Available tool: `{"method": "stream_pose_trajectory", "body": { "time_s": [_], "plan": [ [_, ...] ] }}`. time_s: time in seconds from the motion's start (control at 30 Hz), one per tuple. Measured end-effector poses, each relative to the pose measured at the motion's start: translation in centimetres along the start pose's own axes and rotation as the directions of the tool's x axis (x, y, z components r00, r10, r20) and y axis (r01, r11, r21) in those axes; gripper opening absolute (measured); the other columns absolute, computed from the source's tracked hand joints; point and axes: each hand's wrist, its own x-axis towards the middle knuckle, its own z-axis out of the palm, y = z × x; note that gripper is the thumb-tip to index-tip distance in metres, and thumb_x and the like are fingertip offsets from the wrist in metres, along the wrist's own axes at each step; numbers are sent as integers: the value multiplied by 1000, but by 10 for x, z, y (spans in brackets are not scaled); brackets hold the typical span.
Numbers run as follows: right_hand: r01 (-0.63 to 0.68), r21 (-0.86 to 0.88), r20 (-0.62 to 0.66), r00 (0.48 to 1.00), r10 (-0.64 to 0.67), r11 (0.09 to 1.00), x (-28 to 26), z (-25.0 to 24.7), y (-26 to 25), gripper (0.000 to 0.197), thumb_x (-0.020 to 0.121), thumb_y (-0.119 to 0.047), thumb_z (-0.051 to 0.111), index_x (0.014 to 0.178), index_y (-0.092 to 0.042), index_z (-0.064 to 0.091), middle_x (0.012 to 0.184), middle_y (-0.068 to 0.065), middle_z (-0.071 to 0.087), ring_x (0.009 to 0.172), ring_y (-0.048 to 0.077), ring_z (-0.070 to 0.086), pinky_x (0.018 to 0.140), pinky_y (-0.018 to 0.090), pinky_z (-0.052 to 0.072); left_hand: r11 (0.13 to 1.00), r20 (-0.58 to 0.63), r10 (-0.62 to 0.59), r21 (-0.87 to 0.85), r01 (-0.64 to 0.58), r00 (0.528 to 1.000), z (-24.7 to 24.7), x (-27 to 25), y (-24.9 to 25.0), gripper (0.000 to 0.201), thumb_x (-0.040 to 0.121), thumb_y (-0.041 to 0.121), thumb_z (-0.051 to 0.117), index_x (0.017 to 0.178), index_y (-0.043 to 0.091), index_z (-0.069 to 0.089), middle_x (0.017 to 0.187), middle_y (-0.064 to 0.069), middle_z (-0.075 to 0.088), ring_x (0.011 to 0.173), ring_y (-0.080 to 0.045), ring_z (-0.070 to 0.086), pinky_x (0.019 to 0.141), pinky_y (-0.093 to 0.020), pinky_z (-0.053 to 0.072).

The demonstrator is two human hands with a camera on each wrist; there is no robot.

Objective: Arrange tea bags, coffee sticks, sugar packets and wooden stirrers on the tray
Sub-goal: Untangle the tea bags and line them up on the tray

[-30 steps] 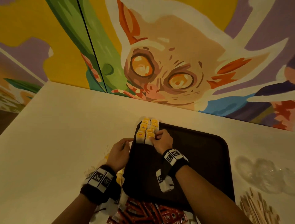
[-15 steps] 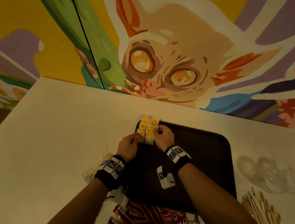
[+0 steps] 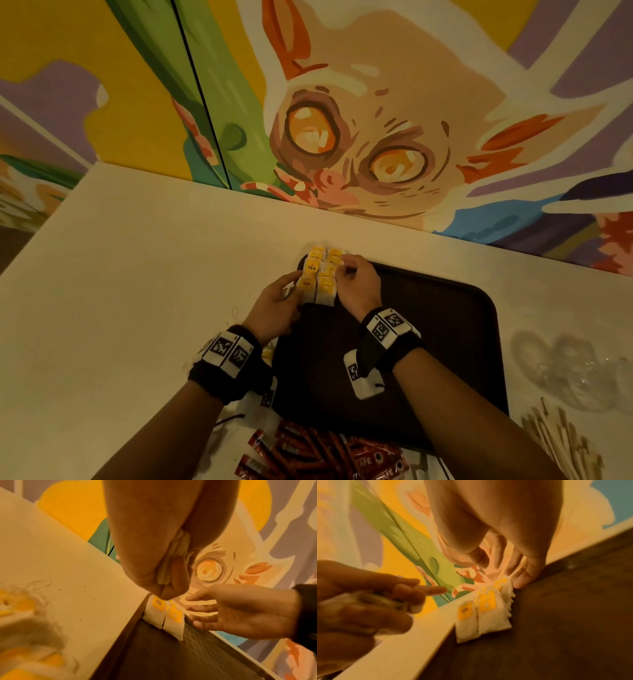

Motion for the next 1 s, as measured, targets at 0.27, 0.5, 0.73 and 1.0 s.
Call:
{"method": "stream_pose_trajectory", "body": {
  "time_s": [0.27,0.5,0.73,1.0],
  "plan": [
    [246,214,456,831,-319,945,-68,-32,-39,14,93,-23,67,106,-21,71,108,-4,70,85,15,69,82,30,57,992,236,100,57,-117,967,-8,-37,15,49,97,11,51,140,30,38,62,7,57,44,-7,42,41,-21,32],
    [271,278,423,827,-371,921,-98,-42,-35,9,92,-16,68,99,-15,73,92,-1,74,72,18,71,77,34,59,973,288,143,134,-188,947,-11,-73,22,47,93,14,60,135,25,45,75,-2,63,47,-10,45,42,-22,36],
    [252,290,335,877,-344,923,-120,-60,-26,15,93,-12,65,99,-24,70,101,2,71,73,0,64,65,20,52,920,301,212,260,-294,930,-10,-101,17,8,96,16,56,101,17,62,71,8,59,49,4,50,47,-9,38],
    [319,213,371,848,-379,923,-140,-81,-15,20,93,-9,63,107,-19,71,102,-3,72,89,14,70,76,31,60,775,175,400,459,-434,900,-13,-111,10,39,78,57,62,109,35,68,79,-5,61,63,-12,50,59,-27,44]
  ]
}}
